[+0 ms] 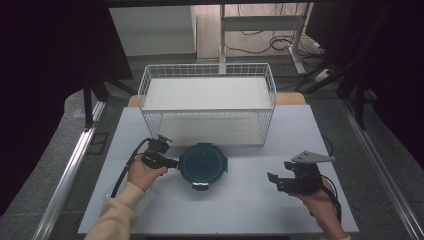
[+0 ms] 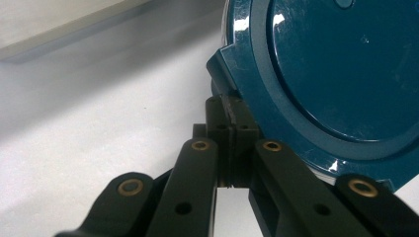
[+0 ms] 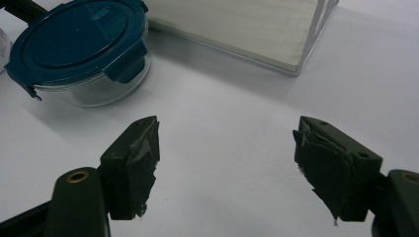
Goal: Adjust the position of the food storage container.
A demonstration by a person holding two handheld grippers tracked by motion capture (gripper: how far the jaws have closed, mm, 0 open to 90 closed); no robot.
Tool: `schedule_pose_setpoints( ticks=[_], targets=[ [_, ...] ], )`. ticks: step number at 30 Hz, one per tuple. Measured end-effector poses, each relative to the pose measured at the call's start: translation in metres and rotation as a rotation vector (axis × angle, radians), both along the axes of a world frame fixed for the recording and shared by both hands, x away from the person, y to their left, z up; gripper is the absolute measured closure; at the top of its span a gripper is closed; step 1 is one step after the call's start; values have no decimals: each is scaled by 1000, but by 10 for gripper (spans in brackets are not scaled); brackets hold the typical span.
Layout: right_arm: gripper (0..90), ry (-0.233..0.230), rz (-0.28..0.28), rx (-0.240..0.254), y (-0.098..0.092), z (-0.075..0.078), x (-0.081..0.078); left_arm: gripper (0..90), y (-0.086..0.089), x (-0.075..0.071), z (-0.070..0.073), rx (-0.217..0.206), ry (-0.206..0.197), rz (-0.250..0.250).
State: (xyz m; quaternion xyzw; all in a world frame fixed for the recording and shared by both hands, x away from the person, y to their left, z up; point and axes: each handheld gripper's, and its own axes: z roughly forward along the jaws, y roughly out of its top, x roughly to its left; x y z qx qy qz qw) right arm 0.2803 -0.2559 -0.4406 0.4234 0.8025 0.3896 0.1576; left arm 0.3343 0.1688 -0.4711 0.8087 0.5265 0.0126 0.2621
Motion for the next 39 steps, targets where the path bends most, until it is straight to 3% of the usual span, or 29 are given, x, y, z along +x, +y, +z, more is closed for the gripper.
schedule_pose_setpoints(
  ticks=[7, 9, 12, 14, 17, 21, 23, 26, 29, 32, 34, 39],
  targets=[
    [249, 4, 5, -4, 3, -1, 1, 900, -3, -3, 0, -14, -3, -16],
    [249, 4, 6, -5, 3, -2, 1, 900, 1, -5, 2, -57, -18, -20],
    [249, 2, 3, -3, 2, -1, 0, 882, 10, -16, 13, -64, -69, -2],
    [249, 1, -1, 0, 0, 0, 0, 868, 16, -34, 26, -115, -128, 19],
    [250, -5, -3, 6, -1, 2, 0, 863, 16, -65, 40, -153, -197, -4],
    [249, -7, 1, 6, 1, 3, -1, 863, 5, -96, 54, -208, -248, -58],
    [249, -10, 7, 7, 2, 4, -1, 865, -6, -106, 60, -267, -262, -91],
    [250, -14, 13, 8, 3, 5, 0, 866, -26, -112, 64, -317, -273, -127],
    [250, -18, 15, 12, 4, 6, 0, 855, -47, -111, 62, -336, -268, -145],
    [250, -22, 23, 14, 5, 7, 0, 777, -59, -106, 59, -369, -267, -121],
    [249, -23, 29, 15, 6, 8, 1, 666, -62, -103, 57, -381, -282, -73],
    [237, -25, 48, 14, 11, 7, 4, 371, -57, -95, 51, -347, -282, -6]
  ],
)
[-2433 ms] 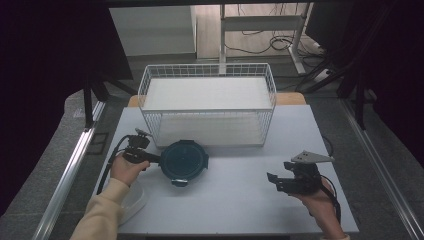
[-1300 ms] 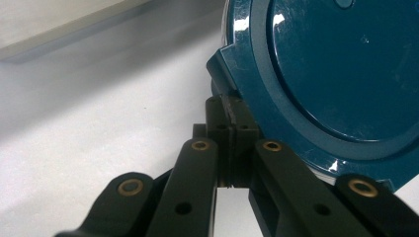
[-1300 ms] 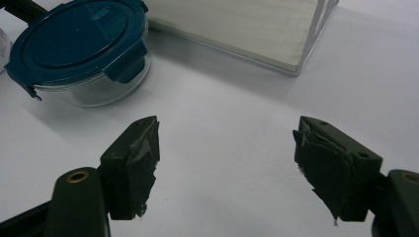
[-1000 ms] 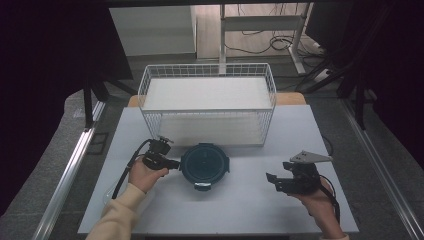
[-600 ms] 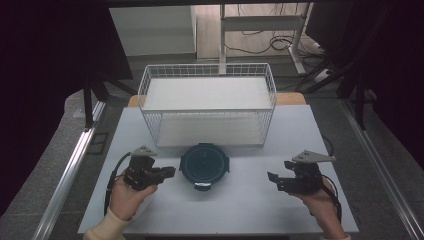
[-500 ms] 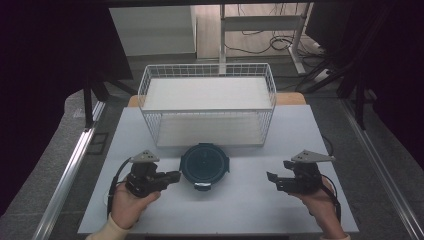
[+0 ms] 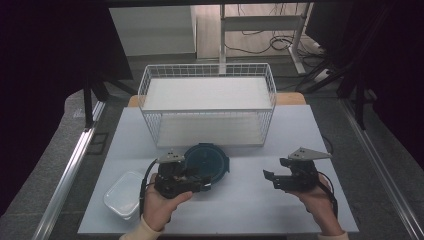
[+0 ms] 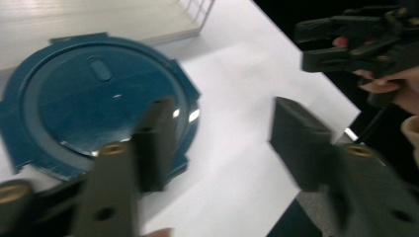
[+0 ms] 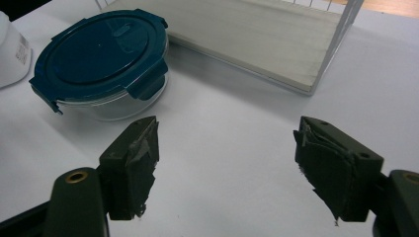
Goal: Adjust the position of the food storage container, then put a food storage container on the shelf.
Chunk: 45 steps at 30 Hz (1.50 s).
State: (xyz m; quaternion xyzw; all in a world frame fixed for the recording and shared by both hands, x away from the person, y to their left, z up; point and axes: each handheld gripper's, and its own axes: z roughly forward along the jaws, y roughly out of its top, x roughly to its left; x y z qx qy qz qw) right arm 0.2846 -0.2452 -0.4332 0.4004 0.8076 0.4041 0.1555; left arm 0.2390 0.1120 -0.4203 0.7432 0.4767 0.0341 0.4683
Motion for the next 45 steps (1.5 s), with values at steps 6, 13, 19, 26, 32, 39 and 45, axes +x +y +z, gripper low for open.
schedule_pose_setpoints(
  ticks=[6, 13, 19, 26, 32, 39, 45],
  targets=[
    [194, 5, 8, 16, 5, -4, 0, 250, 15, 5, -6, 2, 11, 18],
    [169, 30, 37, 33, 13, -9, 2, 175, 21, 9, -7, 6, 4, 37],
    [152, 49, 62, 70, 18, -8, 3, 152, 21, 12, -10, 16, 9, 47],
    [121, 93, 83, 134, 28, -6, 5, 127, 24, 19, -11, -4, 45, 57],
    [106, 119, 98, 169, 46, 0, 11, 90, 31, 34, -17, -14, 102, 69],
    [88, 192, 91, 199, 68, -6, 27, 86, 34, 50, -31, -12, 152, 93],
    [79, 238, 59, 221, 78, -13, 38, 86, 36, 57, -37, -6, 163, 91]
  ],
)
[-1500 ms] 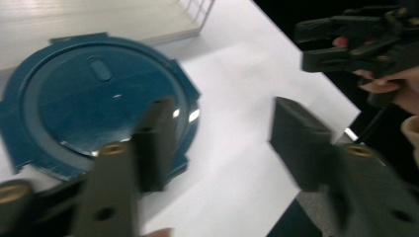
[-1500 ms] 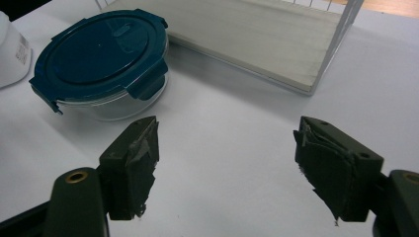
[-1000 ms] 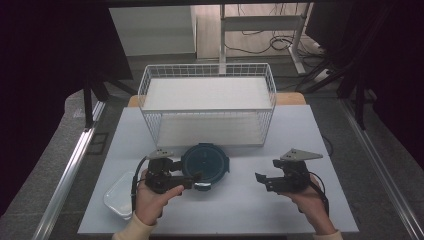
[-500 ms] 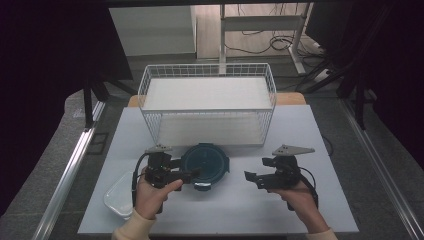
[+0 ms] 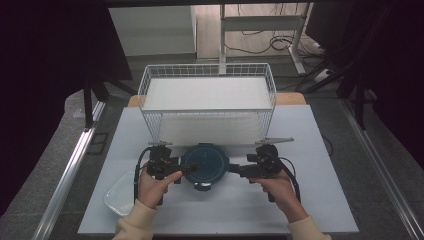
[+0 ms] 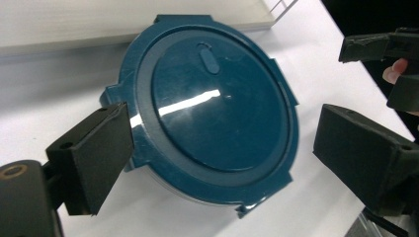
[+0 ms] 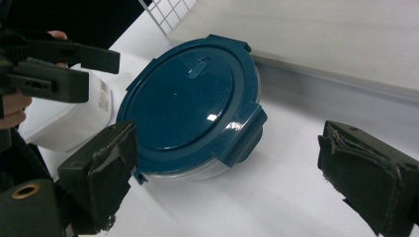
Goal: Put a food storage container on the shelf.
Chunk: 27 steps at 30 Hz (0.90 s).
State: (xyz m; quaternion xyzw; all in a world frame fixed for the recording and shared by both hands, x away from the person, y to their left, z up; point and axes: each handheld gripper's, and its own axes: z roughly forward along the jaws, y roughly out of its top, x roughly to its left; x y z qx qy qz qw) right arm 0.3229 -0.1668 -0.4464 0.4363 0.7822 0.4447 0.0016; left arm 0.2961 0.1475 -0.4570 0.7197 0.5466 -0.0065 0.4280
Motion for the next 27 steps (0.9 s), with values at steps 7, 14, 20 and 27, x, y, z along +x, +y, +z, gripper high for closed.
schedule_pose_setpoints(
  ticks=[7, 14, 20, 27],
  targets=[
    [75, 58, -5, -3, 11, -16, 7, 87, 4, 5, -7, 19, 8, 9],
    [75, 117, -28, 36, 19, -30, 17, 86, 9, 11, -15, 36, 28, 31],
    [75, 154, -40, 51, 25, -39, 24, 90, 8, 18, -23, 52, 53, 39],
    [74, 182, -39, 66, 28, -46, 29, 89, 2, 26, -30, 73, 94, 32]
  ],
)
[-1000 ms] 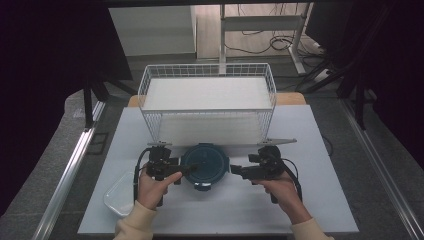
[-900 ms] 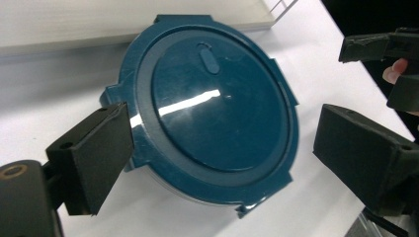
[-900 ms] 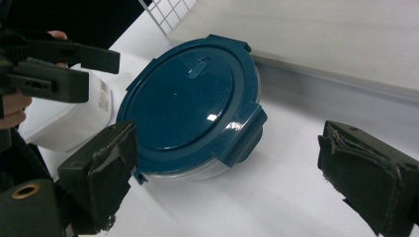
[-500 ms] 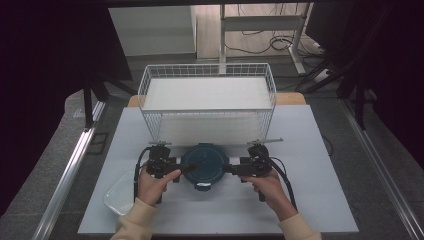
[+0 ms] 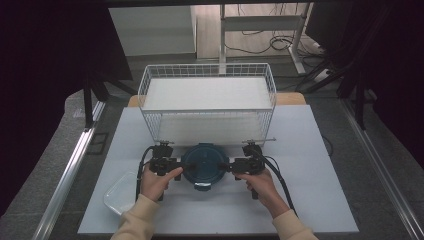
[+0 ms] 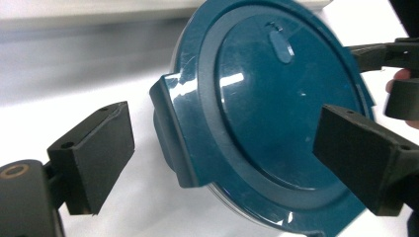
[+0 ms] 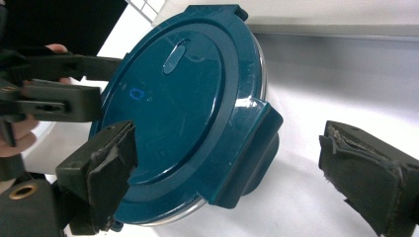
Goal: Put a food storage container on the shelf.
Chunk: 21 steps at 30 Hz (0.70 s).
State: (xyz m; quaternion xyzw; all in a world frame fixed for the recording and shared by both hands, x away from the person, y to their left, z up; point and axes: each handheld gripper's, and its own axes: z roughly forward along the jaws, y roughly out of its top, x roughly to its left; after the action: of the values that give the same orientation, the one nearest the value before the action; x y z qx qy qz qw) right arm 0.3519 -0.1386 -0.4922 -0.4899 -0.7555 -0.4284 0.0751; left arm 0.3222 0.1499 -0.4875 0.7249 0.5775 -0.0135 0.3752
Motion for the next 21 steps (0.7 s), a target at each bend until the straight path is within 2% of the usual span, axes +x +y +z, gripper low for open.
schedule_pose_setpoints(
  ticks=[4, 8, 11, 17, 21],
  targets=[
    [70, 14, 5, 9, 2, -3, 1, 85, -2, 5, -5, 7, 30, 6],
    [65, 44, 6, 28, 5, -7, 3, 78, 0, 7, -8, -28, 50, 11],
    [65, 67, 13, 47, 8, -11, 5, 86, 1, 9, -9, -47, 73, -5],
    [66, 100, 19, 50, 14, -18, 6, 130, 0, 10, -15, -129, 114, -25],
    [101, 141, 12, 65, 17, -20, 5, 133, 1, 9, -16, -143, 119, -24]
  ],
)
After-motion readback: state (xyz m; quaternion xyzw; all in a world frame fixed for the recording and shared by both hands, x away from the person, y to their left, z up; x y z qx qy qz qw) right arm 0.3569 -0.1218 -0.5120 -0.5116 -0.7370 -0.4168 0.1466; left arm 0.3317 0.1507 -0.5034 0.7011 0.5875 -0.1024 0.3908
